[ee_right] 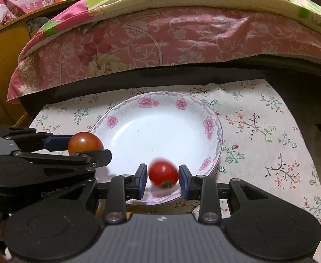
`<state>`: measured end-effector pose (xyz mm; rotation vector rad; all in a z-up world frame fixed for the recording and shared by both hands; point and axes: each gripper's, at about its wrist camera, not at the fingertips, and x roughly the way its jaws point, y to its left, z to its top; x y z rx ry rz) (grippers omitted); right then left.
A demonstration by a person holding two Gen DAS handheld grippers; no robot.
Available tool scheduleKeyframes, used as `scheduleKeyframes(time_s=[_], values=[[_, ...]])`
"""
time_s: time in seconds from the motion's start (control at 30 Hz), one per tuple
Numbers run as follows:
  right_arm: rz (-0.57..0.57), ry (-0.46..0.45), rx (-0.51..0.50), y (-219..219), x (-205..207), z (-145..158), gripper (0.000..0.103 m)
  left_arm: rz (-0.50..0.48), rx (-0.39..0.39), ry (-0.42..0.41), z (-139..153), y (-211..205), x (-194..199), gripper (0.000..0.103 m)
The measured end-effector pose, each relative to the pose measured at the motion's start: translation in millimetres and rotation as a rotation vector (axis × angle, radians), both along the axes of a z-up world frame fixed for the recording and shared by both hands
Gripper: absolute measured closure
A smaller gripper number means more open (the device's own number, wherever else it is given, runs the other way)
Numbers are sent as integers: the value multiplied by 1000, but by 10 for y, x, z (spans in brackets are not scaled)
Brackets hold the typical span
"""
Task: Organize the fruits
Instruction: 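Lower both tomatoes into the plate and open both tools, then grasp a small tan round fruit with the right tool while the left tool moves back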
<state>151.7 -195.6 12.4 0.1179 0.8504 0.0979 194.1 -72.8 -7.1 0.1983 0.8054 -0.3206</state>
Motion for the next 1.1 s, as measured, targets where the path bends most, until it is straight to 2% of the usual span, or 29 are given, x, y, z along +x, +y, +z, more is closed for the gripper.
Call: scheduleKeyframes(time_s=[0.43, 0.67, 1.1], values=[[-8, -27, 0, -39, -20, 70, 67, 4, 5, -25, 113, 26, -9, 38], [-11, -34, 0, -44, -49, 104, 64, 5, 4, -34, 173, 42, -67, 38], [-12, -32, -8, -7, -275, 244, 63, -28, 3, -40, 327, 107, -413, 32]])
